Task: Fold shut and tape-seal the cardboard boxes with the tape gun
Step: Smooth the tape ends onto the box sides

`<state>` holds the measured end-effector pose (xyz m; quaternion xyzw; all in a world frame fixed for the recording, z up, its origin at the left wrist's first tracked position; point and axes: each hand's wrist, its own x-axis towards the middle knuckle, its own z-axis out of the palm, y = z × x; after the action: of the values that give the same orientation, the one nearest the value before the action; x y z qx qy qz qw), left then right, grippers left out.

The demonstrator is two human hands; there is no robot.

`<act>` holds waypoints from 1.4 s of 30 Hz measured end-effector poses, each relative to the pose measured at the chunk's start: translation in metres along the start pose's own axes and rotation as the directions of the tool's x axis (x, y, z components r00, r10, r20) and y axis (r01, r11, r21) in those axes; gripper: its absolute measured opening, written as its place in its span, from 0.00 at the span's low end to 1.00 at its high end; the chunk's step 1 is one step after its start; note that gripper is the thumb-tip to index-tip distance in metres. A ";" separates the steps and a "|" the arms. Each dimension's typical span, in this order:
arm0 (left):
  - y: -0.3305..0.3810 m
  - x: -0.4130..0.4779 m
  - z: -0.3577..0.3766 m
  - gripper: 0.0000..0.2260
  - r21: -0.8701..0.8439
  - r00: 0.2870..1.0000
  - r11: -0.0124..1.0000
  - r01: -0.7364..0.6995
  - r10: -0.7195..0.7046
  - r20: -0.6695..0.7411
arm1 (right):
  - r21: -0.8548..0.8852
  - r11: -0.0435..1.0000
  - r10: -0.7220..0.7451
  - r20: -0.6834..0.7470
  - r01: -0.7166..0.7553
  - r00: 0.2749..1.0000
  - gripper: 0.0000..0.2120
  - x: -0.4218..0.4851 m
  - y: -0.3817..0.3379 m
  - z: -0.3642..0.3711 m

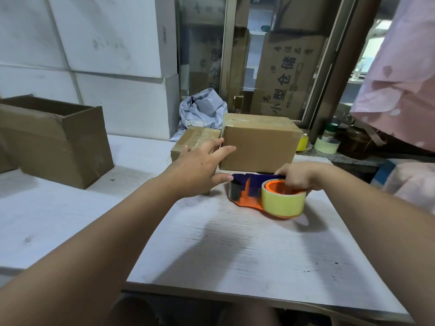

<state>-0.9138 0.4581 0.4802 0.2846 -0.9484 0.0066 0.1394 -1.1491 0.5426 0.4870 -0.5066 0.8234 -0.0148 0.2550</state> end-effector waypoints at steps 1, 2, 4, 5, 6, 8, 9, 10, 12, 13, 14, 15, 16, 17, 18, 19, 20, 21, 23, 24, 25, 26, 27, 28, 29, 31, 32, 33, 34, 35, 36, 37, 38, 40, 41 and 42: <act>0.001 0.000 0.000 0.30 0.031 1.000 0.999 0.007 -0.007 0.000 | 0.013 1.000 0.013 -0.005 -0.013 1.000 0.18 0.000 0.000 0.001; 0.001 0.001 0.001 0.30 0.069 1.000 0.998 0.011 -0.011 0.000 | 0.026 0.999 0.021 -0.011 -0.021 1.000 0.19 0.000 0.000 0.001; 0.002 0.001 0.003 0.32 0.151 1.000 0.988 0.005 -0.002 -0.018 | 0.063 0.997 0.037 -0.022 -0.036 0.999 0.20 0.001 0.000 0.004; 0.002 0.001 0.004 0.33 0.187 0.999 0.982 0.000 0.006 -0.033 | 0.074 0.996 0.048 -0.033 -0.045 0.998 0.20 0.001 0.000 0.006; 0.002 0.001 0.006 0.33 0.211 0.999 0.978 -0.004 0.014 -0.046 | 0.070 0.996 0.057 -0.050 -0.053 0.997 0.20 0.001 0.001 0.008; 0.005 0.001 0.008 0.33 0.209 0.996 0.978 -0.004 0.022 -0.084 | 0.021 0.998 0.063 -0.084 -0.061 0.994 0.19 0.001 0.001 0.012; 0.005 0.000 0.007 0.33 0.169 0.993 0.986 0.010 0.009 -0.117 | -0.015 0.998 0.061 -0.099 -0.063 0.993 0.19 0.000 0.000 0.013; 0.006 -0.001 0.005 0.33 0.087 0.987 0.995 0.039 -0.025 -0.160 | -0.052 0.997 0.055 -0.109 -0.061 0.993 0.19 -0.001 0.000 0.014; 0.006 -0.004 -0.001 0.31 -0.199 0.948 0.974 0.110 -0.163 -0.273 | -0.101 0.993 0.050 -0.109 -0.062 0.993 0.21 -0.002 -0.001 0.014; 0.004 -0.006 -0.006 0.28 -0.365 0.907 0.923 0.122 -0.253 -0.336 | -0.123 0.991 0.037 -0.117 -0.052 0.992 0.23 -0.002 -0.001 0.013; 0.000 -0.008 -0.010 0.24 -0.493 0.850 0.863 0.112 -0.340 -0.403 | -0.141 0.990 -0.004 -0.157 -0.019 0.988 0.25 -0.002 -0.002 0.012; -0.007 -0.011 -0.014 0.18 -0.569 0.783 0.817 0.095 -0.414 -0.464 | -0.142 0.989 -0.067 -0.228 0.035 0.971 0.26 -0.001 -0.004 0.012; -0.017 -0.013 -0.016 0.13 -0.626 0.719 0.774 0.092 -0.487 -0.496 | -0.114 0.987 -0.146 -0.315 0.115 0.938 0.26 -0.001 -0.009 0.011; -0.027 -0.016 -0.016 0.09 -0.689 0.666 0.718 0.099 -0.562 -0.490 | -0.064 0.976 -0.217 -0.392 0.208 0.894 0.25 -0.004 -0.016 0.011; -0.038 -0.019 -0.013 0.08 -0.761 0.631 0.641 0.098 -0.632 -0.451 | -0.018 0.953 -0.278 -0.453 0.303 0.847 0.24 -0.007 -0.025 0.012; -0.048 -0.022 -0.008 0.09 -0.836 0.616 0.542 0.089 -0.690 -0.381 | 0.009 0.924 -0.328 -0.497 0.383 0.803 0.25 -0.011 -0.035 0.014; -0.056 -0.025 -0.001 0.10 -0.899 0.614 0.431 0.077 -0.732 -0.297 | 0.013 0.896 -0.370 -0.532 0.444 0.762 0.25 -0.016 -0.047 0.017; -0.061 -0.029 0.007 0.10 -0.940 0.617 0.332 0.072 -0.756 -0.220 | 0.006 0.871 -0.401 -0.568 0.491 0.719 0.24 -0.019 -0.059 0.020; -0.067 -0.034 0.022 0.10 -0.972 0.628 0.224 0.063 -0.767 -0.136 | 0.022 0.819 -0.434 -0.629 0.573 0.645 0.22 -0.019 -0.077 0.028; -0.068 -0.036 0.029 0.10 -0.983 0.635 0.181 0.042 -0.764 -0.114 | 0.056 0.798 -0.429 -0.646 0.600 0.631 0.21 -0.017 -0.085 0.033; -0.067 -0.037 0.034 0.10 -0.991 0.643 0.135 0.014 -0.760 -0.094 | 0.091 0.784 -0.418 -0.653 0.614 0.632 0.19 -0.013 -0.090 0.038; -0.066 -0.038 0.037 0.09 -0.996 0.652 0.092 -0.014 -0.754 -0.079 | 0.128 0.772 -0.405 -0.656 0.623 0.637 0.18 -0.009 -0.095 0.043; -0.064 -0.038 0.040 0.09 -0.998 0.659 0.056 -0.038 -0.749 -0.067 | 0.165 0.759 -0.390 -0.658 0.629 0.643 0.17 -0.005 -0.097 0.049; -0.062 -0.037 0.042 0.09 -0.998 0.665 0.032 -0.053 -0.744 -0.060 | 0.202 0.745 -0.373 -0.664 0.635 0.648 0.17 -0.001 -0.099 0.055; -0.059 -0.037 0.044 0.09 -0.998 0.674 0.026 -0.061 -0.737 -0.060 | 0.246 0.730 -0.346 -0.672 0.638 0.655 0.17 0.003 -0.100 0.062; -0.055 -0.037 0.047 0.08 -0.996 0.693 0.053 -0.067 -0.716 -0.084 | 0.329 0.701 -0.272 -0.696 0.632 0.664 0.17 0.007 -0.101 0.072; -0.052 -0.037 0.046 0.09 -0.994 0.700 0.078 -0.071 -0.706 -0.105 | 0.352 0.692 -0.239 -0.713 0.630 0.660 0.18 0.008 -0.101 0.075; -0.051 -0.039 0.045 0.09 -0.992 0.703 0.105 -0.076 -0.699 -0.128 | 0.358 0.689 -0.220 -0.725 0.630 0.653 0.18 0.008 -0.102 0.077; -0.050 -0.040 0.043 0.09 -0.987 0.705 0.136 -0.080 -0.692 -0.153 | 0.350 0.693 -0.216 -0.733 0.630 0.645 0.18 0.008 -0.102 0.078; -0.051 -0.042 0.041 0.10 -0.983 0.710 0.164 -0.085 -0.682 -0.175 | 0.334 0.702 -0.224 -0.735 0.630 0.639 0.18 0.007 -0.103 0.078; -0.051 -0.044 0.040 0.10 -0.979 0.717 0.185 -0.087 -0.670 -0.190 | 0.317 0.711 -0.236 -0.734 0.628 0.637 0.18 0.007 -0.103 0.077; -0.052 -0.045 0.039 0.10 -0.977 0.726 0.196 -0.088 -0.659 -0.197 | 0.300 0.721 -0.249 -0.730 0.625 0.637 0.18 0.006 -0.103 0.076; -0.054 -0.046 0.039 0.10 -0.976 0.732 0.199 -0.085 -0.652 -0.197 | 0.282 0.728 -0.262 -0.727 0.624 0.635 0.18 0.006 -0.103 0.076; -0.056 -0.048 0.039 0.11 -0.978 0.743 0.193 -0.078 -0.643 -0.186 | 0.254 0.736 -0.285 -0.725 0.628 0.627 0.18 0.005 -0.103 0.075; -0.056 -0.048 0.039 0.11 -0.979 0.748 0.191 -0.076 -0.639 -0.183 | 0.249 0.737 -0.290 -0.723 0.628 0.627 0.18 0.005 -0.103 0.075; -0.056 -0.049 0.039 0.11 -0.978 0.752 0.194 -0.077 -0.632 -0.185 | 0.247 0.736 -0.294 -0.722 0.630 0.626 0.18 0.005 -0.102 0.075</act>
<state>-0.8549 0.4340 0.4258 0.3017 -0.5858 -0.5119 0.5511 -1.0344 0.5064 0.4487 -0.5906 0.6623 -0.4568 0.0619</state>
